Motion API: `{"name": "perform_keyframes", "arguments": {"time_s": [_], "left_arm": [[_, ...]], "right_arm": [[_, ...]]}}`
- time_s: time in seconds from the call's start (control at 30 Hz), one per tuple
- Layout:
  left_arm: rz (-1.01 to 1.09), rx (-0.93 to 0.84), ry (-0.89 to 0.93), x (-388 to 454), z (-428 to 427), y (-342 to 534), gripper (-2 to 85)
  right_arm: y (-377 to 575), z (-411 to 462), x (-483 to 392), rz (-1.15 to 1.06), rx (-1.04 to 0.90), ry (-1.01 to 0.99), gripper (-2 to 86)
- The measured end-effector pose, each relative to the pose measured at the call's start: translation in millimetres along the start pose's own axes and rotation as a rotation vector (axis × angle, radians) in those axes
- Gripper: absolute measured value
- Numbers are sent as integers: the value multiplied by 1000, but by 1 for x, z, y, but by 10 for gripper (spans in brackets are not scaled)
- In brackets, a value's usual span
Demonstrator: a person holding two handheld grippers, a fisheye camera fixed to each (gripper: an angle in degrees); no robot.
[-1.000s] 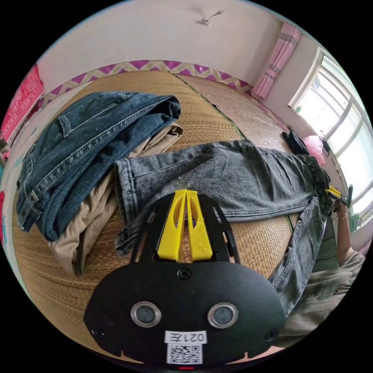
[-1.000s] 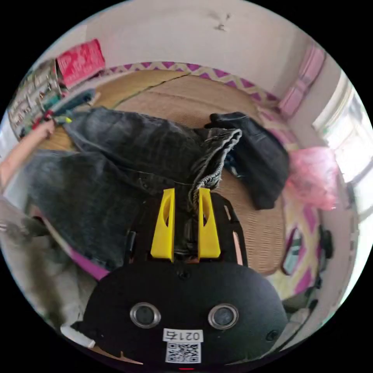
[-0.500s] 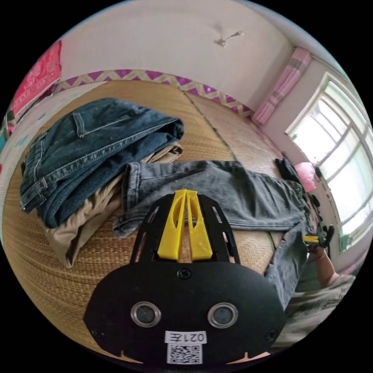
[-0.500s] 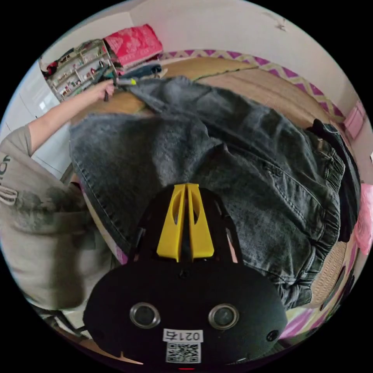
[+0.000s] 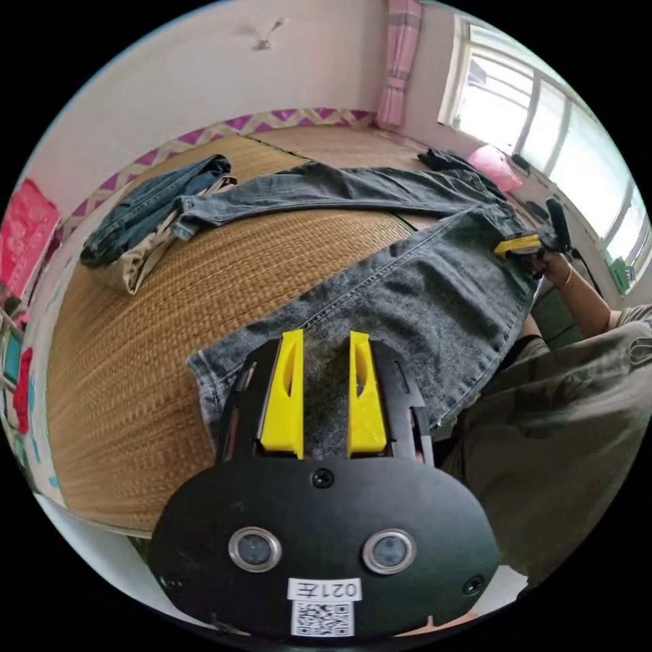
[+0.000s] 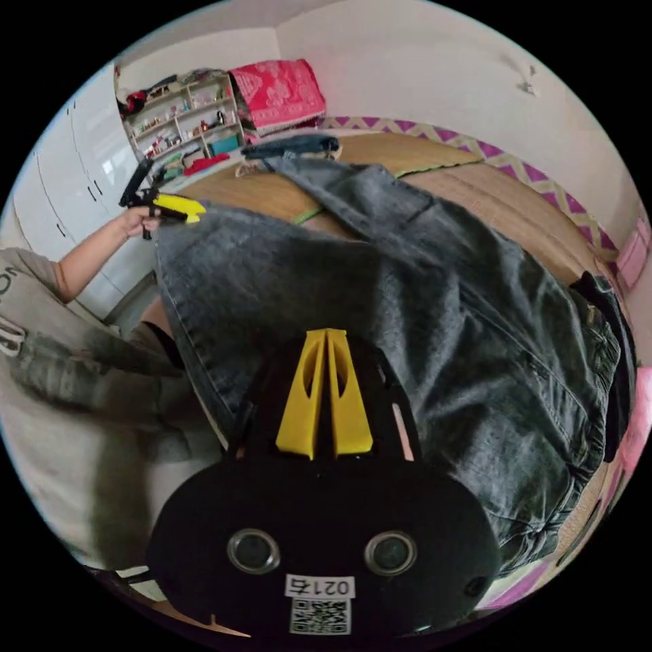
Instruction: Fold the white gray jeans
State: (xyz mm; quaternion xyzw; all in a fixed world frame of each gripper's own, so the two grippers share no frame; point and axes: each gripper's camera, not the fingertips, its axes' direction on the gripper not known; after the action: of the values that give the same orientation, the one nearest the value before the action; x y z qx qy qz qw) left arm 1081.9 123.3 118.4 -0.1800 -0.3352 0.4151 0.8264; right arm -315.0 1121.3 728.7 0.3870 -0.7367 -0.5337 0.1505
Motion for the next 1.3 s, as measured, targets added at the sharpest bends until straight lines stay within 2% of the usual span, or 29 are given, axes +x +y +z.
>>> {"name": "perform_keyframes", "arguments": {"time_s": [0.1, 0.2, 0.33, 0.4, 0.47, 0.57, 0.63, 0.7, 0.8, 0.9, 0.97, 1.03, 1.3], "left_arm": [[-94, 36, 25, -13, -12, 29, 72], [-156, 55, 8, -30, -26, 55, 53], [-246, 142, 100, -54, -37, 88, 23], [-299, 210, 116, -61, -45, 104, 7], [-378, 391, 134, -66, -72, 136, -5], [-465, 571, 180, -69, -107, 177, -6], [-483, 596, 142, -66, -120, 185, -3], [-450, 586, 130, -64, -127, 170, 7], [-335, 485, 124, -61, -117, 101, 41], [-251, 330, -6, -61, -82, 17, 54], [-223, 185, -208, -71, -46, -39, 34], [-223, 98, -328, -88, -24, -68, 12], [-304, 2, -339, -173, 14, -138, -9]], "right_arm": [[-20, 14, -23, -80, -86, 106, -7], [-32, 6, -27, -66, -80, 44, -7], [-39, -5, -28, -66, -70, 14, -7], [-33, -22, -27, -62, -27, -3, -7], [-20, -48, -19, -3, 62, -32, -7], [14, -93, 1, 100, 169, -50, -7], [34, -114, 11, 140, 195, -35, -7], [47, -131, 24, 172, 183, 9, -6], [49, -140, 38, 192, 182, 47, -6], [49, -130, 57, 238, 211, 17, -6], [54, -117, 70, 294, 225, -36, -6], [60, -105, 81, 338, 247, -101, -6], [88, -111, 131, 469, 313, -235, -5]]}}
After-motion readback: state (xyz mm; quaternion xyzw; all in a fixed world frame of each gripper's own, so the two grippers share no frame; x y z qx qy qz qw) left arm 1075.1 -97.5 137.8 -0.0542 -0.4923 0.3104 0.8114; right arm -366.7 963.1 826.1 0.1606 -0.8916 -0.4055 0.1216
